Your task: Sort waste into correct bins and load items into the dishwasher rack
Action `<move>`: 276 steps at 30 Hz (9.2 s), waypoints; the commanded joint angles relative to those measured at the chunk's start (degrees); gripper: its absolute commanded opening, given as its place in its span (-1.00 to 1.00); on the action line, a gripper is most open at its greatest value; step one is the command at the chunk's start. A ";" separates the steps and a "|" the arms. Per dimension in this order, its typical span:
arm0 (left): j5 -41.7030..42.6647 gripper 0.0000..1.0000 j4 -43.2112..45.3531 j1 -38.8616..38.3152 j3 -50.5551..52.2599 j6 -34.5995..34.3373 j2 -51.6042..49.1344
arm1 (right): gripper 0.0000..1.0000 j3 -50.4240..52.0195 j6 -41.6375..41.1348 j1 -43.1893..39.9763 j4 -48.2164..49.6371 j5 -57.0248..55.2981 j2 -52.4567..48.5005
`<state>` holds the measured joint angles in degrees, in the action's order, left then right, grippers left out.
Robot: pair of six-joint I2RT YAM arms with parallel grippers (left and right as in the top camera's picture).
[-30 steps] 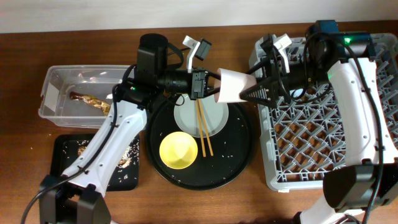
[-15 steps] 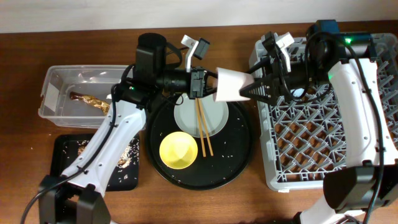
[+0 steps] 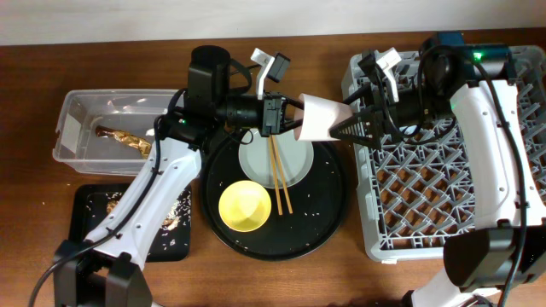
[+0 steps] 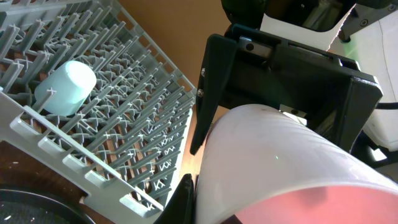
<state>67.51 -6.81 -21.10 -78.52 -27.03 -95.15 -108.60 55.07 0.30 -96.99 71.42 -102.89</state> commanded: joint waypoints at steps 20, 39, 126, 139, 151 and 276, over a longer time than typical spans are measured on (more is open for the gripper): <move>6.91 -1.00 13.40 -0.22 -0.07 -10.27 0.24 | 0.39 -0.98 0.44 0.09 1.40 7.98 0.44; 7.15 -1.00 13.46 -0.24 -0.07 -10.27 0.24 | 0.40 -0.98 0.46 0.50 1.68 9.99 0.42; -52.39 -0.04 -34.67 7.02 -0.07 8.72 4.35 | 0.66 13.00 -56.00 -12.11 18.14 -58.07 0.33; -63.06 0.99 -47.01 28.13 -0.07 8.70 8.50 | 0.17 10.08 -58.95 17.81 24.63 -56.11 0.28; -63.04 0.99 -47.32 30.64 -0.07 8.70 8.50 | -0.08 15.32 -66.55 33.48 37.46 -73.11 -5.09; -63.04 0.99 -47.30 30.64 -0.07 8.70 8.50 | -0.62 9.51 -58.90 4.98 24.15 -67.98 -7.10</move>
<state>5.06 -54.04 9.41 -78.52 -18.85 -87.33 -97.36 -5.32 5.06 -71.75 -1.43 -110.21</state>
